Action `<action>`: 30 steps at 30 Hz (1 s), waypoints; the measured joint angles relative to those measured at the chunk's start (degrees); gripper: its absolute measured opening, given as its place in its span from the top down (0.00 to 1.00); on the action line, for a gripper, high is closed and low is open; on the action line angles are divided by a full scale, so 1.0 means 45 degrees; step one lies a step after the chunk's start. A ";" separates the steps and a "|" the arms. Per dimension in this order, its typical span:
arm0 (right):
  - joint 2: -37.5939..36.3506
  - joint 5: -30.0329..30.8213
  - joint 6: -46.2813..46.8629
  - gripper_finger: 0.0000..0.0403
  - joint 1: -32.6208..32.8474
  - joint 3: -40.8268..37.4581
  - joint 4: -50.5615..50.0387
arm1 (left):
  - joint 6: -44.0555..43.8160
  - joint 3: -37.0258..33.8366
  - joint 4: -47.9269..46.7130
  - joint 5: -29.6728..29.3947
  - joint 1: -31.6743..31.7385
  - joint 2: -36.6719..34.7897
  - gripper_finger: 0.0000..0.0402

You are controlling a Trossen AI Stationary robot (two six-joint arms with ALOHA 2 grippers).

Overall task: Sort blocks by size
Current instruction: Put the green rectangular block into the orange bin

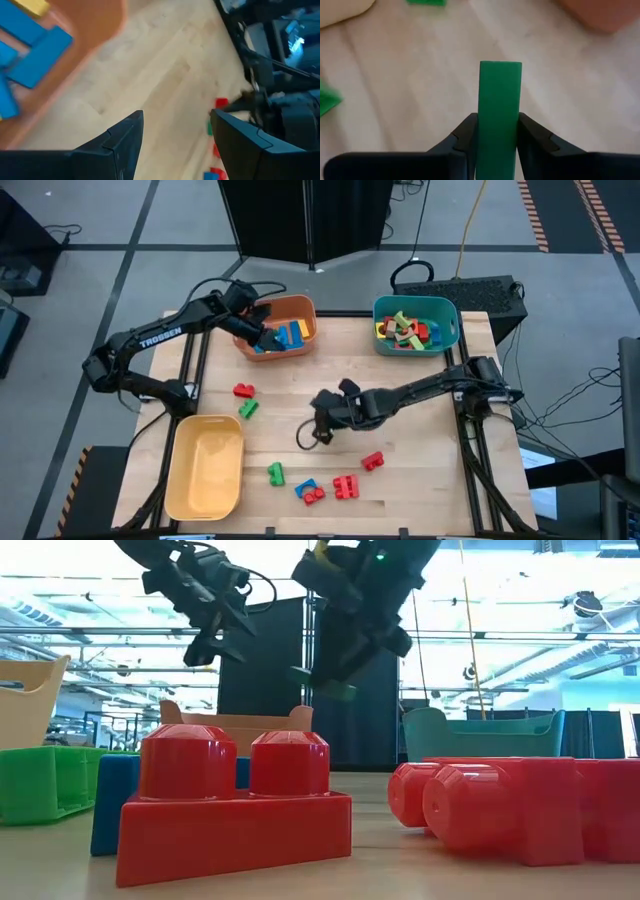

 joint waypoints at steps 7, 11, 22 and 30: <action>-0.0007 0.0246 -0.2507 0.77 -0.1085 0.0586 0.0113 | -0.0455 -0.0005 0.0034 0.0345 -0.0488 0.0000 0.44; -0.0017 0.0228 -0.3694 0.77 -0.1541 0.0829 0.0359 | -0.0695 -0.0005 0.0310 0.0222 -0.0699 0.0000 0.44; -0.0021 0.0184 -0.6237 0.77 -0.2582 0.1404 0.1319 | -0.1663 -0.0005 0.1169 -0.0269 -0.1401 0.0000 0.44; -0.0021 0.0186 -0.7150 0.77 -0.3202 0.1879 0.1815 | -0.1680 -0.0005 0.1327 -0.0471 -0.1459 0.0000 0.44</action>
